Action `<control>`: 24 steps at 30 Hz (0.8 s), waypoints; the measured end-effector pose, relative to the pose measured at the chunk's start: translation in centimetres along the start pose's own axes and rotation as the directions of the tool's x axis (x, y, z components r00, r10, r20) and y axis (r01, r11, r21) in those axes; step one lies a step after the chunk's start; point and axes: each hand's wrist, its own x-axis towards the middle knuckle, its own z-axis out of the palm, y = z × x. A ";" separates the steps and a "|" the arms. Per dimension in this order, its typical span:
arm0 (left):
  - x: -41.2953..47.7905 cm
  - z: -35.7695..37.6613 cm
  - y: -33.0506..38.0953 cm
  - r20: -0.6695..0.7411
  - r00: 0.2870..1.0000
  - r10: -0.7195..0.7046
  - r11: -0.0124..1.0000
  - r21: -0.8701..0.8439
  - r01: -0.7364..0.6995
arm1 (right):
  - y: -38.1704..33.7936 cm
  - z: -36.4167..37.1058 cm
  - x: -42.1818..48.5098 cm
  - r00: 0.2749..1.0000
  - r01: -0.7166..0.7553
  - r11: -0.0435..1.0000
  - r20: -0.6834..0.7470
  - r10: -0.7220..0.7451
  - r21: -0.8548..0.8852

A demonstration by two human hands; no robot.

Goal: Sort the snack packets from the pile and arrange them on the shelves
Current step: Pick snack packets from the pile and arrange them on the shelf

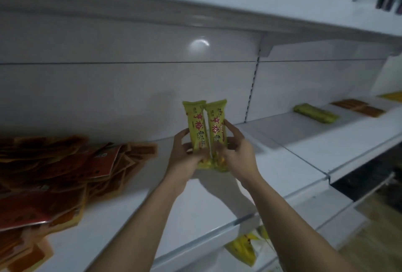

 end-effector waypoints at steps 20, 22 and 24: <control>-2.7 29.6 -2.9 0.413 0.906 0.096 0.981 0.117 -0.157 | 4.4 -30.6 -4.6 0.881 -0.031 0.995 -0.466 0.073 0.098; -3.3 32.7 -4.0 0.445 0.892 0.079 0.984 0.110 -0.141 | 5.5 -33.5 -5.2 0.872 -0.048 0.995 -0.482 0.083 0.085; -3.7 35.4 -4.9 0.466 0.882 0.065 0.984 0.118 -0.135 | 6.4 -36.2 -5.7 0.861 -0.054 0.996 -0.502 0.083 0.072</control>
